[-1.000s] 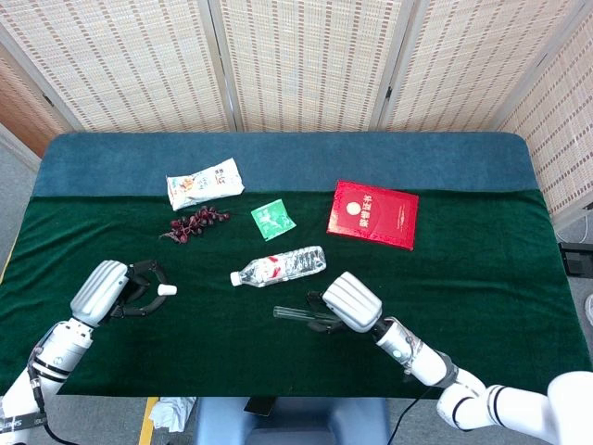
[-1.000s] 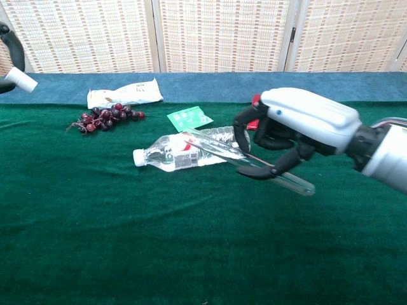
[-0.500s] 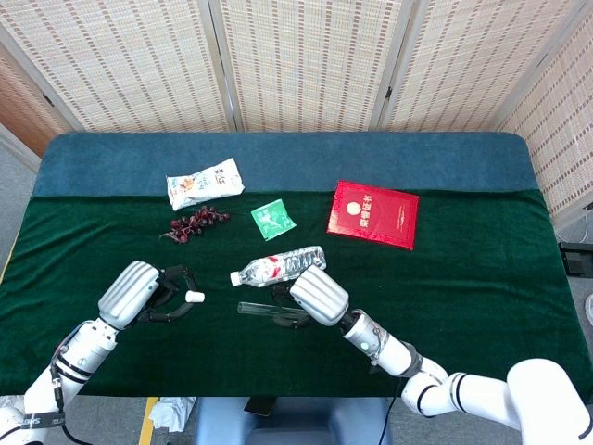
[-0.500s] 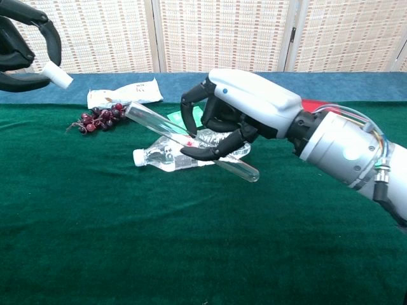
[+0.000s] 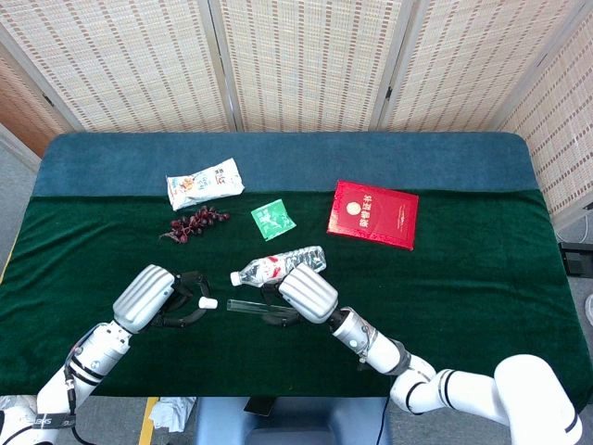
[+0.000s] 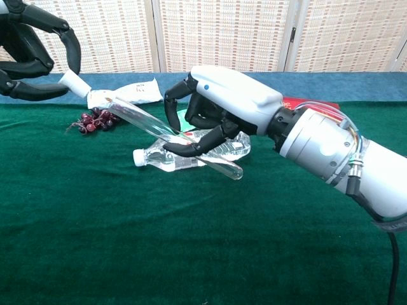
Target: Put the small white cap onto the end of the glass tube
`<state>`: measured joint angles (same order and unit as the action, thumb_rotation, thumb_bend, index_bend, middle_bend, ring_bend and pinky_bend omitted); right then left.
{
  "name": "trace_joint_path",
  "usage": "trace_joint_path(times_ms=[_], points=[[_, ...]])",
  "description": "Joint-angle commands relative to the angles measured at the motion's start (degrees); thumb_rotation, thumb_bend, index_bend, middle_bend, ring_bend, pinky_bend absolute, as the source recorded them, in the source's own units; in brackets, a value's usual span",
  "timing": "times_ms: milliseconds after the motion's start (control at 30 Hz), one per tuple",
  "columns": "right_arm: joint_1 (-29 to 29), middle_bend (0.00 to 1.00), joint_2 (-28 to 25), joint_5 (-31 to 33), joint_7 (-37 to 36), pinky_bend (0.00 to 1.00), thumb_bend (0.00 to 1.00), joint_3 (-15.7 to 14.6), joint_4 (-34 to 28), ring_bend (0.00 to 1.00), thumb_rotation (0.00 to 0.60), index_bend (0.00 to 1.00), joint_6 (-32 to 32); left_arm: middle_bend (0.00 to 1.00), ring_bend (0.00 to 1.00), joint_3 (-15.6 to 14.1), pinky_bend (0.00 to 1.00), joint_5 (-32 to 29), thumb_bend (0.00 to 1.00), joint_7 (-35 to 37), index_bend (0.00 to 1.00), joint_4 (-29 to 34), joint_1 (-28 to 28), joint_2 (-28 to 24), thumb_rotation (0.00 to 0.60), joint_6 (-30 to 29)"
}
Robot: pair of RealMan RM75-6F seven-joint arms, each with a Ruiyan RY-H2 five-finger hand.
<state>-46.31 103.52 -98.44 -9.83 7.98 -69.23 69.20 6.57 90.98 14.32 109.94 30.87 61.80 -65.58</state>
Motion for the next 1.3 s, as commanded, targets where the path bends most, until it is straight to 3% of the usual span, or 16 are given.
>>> trace_joint_path(times_ms=[33, 1300], points=[[-0.1, 1.0, 0.1, 0.2, 0.3, 1.0, 0.74, 0.0, -0.2, 1.0, 0.474, 0.71, 0.1, 1.0, 0.91, -0.1, 0.95, 0.0, 0.46, -0.1, 0.62, 0.0, 0.2, 0.2, 0.6, 0.1], [-2.3, 1.0, 2.0, 2.1, 1.1, 1.0, 0.75, -0.1, -0.1, 1.0, 0.474, 0.71, 0.4, 1.0, 0.91, -0.8, 0.95, -0.4, 0.46, 0.0, 0.62, -0.2, 1.5, 1.6, 0.6, -0.1]])
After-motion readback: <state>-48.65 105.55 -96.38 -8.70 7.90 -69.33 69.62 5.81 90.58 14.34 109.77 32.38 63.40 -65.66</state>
